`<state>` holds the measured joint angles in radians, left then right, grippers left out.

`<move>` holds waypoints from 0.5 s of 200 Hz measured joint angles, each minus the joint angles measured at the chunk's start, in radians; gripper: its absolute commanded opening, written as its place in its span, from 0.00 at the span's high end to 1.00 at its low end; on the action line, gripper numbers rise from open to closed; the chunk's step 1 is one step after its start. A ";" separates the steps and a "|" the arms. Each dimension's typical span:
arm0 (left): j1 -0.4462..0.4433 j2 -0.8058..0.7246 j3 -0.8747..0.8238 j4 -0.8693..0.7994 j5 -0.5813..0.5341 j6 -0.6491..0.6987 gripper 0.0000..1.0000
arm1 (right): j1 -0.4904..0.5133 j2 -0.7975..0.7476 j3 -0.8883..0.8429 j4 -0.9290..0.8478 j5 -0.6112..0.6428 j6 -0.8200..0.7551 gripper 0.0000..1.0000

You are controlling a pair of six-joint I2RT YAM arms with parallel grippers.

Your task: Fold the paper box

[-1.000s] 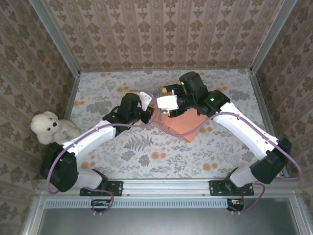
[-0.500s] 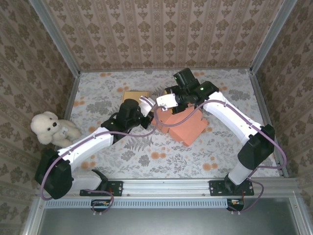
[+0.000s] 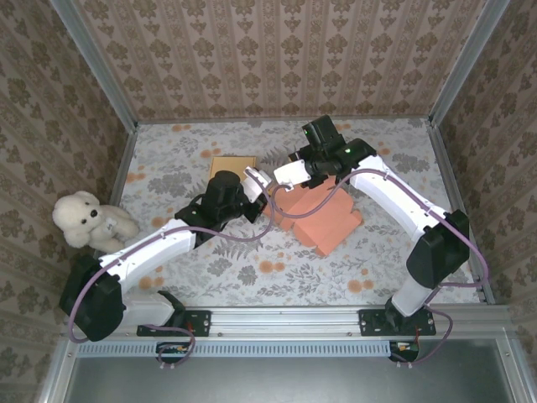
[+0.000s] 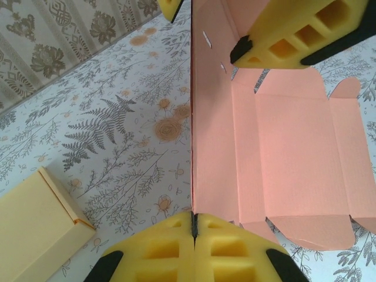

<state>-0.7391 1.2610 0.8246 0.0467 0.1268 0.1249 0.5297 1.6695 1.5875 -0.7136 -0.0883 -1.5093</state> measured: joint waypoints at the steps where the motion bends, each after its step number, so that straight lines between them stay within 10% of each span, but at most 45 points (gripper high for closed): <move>1: 0.000 0.000 0.000 0.000 0.000 0.000 1.00 | 0.000 0.000 0.000 0.000 0.000 -0.002 0.60; 42: 0.000 0.000 0.000 0.000 0.002 0.004 1.00 | -0.002 0.011 -0.013 0.008 0.016 -0.040 0.67; 100: -0.001 0.000 0.000 0.009 0.006 0.004 1.00 | -0.004 0.017 -0.020 0.003 0.039 -0.061 1.00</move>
<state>-0.7399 1.2606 0.8242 0.0555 0.1333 0.1287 0.5259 1.6867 1.5673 -0.7101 -0.0498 -1.5707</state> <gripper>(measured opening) 0.047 0.044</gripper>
